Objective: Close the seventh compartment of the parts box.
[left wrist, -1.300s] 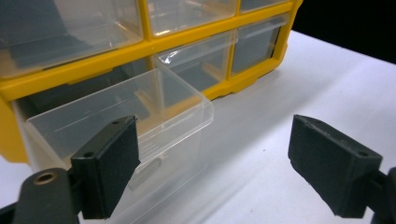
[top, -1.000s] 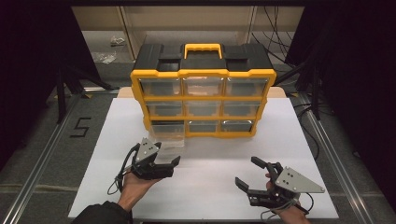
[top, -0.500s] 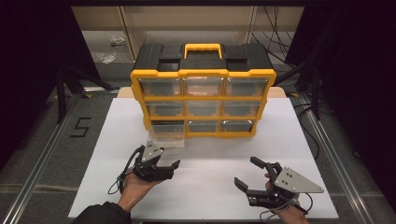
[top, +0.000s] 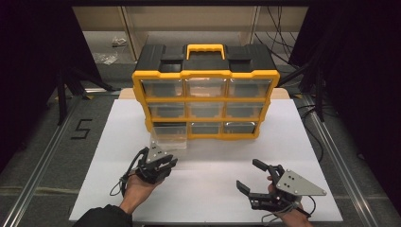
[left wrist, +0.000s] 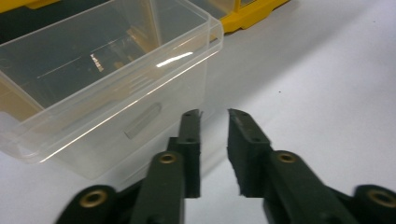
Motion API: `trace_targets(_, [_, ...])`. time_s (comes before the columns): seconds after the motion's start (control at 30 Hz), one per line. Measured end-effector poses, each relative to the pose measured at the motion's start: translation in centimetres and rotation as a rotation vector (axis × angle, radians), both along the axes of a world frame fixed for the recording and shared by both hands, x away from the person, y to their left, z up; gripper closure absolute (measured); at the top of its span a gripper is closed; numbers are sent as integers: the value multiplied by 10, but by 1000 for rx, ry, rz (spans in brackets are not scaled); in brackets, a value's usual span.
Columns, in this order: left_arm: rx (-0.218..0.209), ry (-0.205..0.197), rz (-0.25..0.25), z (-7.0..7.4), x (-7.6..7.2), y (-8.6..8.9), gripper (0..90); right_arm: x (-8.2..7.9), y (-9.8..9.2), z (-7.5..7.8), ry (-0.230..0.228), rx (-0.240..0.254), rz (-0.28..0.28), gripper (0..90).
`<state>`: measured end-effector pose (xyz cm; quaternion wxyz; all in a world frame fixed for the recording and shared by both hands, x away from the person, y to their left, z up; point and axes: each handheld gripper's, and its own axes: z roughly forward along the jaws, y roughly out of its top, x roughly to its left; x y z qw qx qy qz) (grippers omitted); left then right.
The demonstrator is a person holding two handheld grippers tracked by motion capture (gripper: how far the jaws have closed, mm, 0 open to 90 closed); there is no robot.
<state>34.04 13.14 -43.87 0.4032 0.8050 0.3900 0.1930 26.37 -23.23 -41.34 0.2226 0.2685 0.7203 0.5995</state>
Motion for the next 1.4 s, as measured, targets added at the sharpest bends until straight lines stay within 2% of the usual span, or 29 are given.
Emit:
trace_targets(0.03, [4,-4,3,0,2,0,776,0,0,0,0,0,0,185])
trace_targets(0.13, [12,-1,14,-1,7,1,874,0,0,0,0,-1,0,185])
trace_targets(0.23, [25,-9,20,-3,9,3,894,0,0,0,-1,-2,1,185])
trace_targets(0.63, [51,-36,53,-8,17,7,897,-1,2,0,-2,-7,6,186])
trace_targets(1.17, [61,-43,88,-12,23,12,897,-1,3,0,-4,-10,7,186])
trace_targets(1.4, [79,-48,87,-14,26,10,897,-1,2,0,-5,-10,6,186])
